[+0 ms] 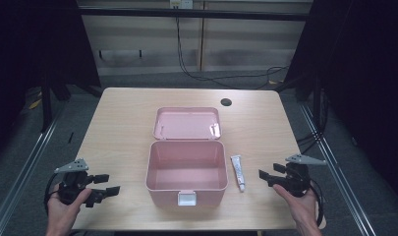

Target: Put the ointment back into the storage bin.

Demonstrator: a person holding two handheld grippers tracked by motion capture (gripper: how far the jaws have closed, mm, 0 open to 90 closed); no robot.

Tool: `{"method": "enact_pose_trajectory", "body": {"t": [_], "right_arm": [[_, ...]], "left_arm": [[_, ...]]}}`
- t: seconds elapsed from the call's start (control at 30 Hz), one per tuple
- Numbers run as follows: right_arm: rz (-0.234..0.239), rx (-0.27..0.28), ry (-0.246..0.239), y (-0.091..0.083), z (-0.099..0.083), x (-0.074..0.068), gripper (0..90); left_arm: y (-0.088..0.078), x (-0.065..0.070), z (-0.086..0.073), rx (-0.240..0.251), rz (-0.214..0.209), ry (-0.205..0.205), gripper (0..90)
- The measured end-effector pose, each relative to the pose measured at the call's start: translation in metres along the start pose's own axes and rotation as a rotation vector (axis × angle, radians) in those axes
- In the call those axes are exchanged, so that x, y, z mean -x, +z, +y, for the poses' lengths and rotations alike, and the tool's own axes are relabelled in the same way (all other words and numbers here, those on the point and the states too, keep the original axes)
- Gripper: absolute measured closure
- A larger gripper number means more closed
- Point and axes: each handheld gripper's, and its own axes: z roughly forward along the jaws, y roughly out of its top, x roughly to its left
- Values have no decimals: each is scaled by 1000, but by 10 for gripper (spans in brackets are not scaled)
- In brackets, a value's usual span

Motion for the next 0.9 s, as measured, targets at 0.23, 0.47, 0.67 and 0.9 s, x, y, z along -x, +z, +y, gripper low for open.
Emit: {"method": "enact_pose_trajectory", "body": {"t": [0.23,0.47,0.67,0.9], "right_arm": [[-20,-1,-13,-3,5,-1,307],[-2,-32,3,-4,9,-2,371],[8,-59,-25,1,18,-9,458],[29,-125,-33,0,29,-21,491]], "left_arm": [[-1,1,-1,-2,-10,6,252],[-1,2,-1,-9,-7,6,252],[-1,0,-2,-12,1,4,252],[-3,0,-3,-7,2,-3,252]]}}
